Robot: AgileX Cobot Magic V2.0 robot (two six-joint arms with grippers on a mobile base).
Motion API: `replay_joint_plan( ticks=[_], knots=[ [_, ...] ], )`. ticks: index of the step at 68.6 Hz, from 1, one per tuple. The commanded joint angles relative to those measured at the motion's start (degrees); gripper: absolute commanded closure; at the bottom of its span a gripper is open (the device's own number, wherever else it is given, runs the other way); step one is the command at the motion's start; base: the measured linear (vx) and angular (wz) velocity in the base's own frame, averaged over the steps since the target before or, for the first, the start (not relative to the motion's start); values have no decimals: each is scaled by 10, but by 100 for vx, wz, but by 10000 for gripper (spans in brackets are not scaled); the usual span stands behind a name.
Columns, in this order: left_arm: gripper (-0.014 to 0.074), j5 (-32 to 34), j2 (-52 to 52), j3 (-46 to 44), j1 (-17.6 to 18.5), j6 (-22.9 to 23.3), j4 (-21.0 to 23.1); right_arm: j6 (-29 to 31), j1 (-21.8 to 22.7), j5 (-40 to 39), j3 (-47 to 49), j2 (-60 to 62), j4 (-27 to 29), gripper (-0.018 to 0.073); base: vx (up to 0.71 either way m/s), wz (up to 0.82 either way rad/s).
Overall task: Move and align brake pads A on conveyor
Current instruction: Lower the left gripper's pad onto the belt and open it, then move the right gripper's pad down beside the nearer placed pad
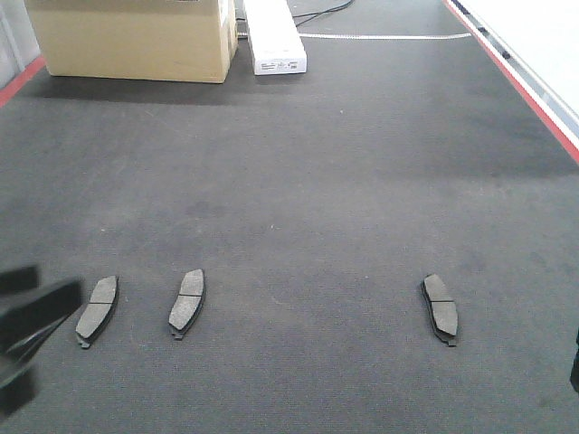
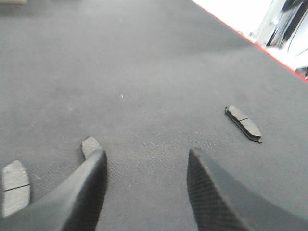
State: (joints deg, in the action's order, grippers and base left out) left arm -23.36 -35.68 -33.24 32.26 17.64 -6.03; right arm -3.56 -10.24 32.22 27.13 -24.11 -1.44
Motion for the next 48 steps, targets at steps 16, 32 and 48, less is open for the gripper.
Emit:
replay_joint_plan(
  ticks=[16,32,48],
  knots=[
    [220,16,131,67,2,-22,-3,5,4,-55,18,-3,-4,564,0,0],
    [220,17,140,71,2,-20,-1,5,4,-56,18,-3,-4,564,0,0],
    [220,17,140,71,2,-20,0,5,4,-56,18,-3,-4,564,0,0]
  ],
)
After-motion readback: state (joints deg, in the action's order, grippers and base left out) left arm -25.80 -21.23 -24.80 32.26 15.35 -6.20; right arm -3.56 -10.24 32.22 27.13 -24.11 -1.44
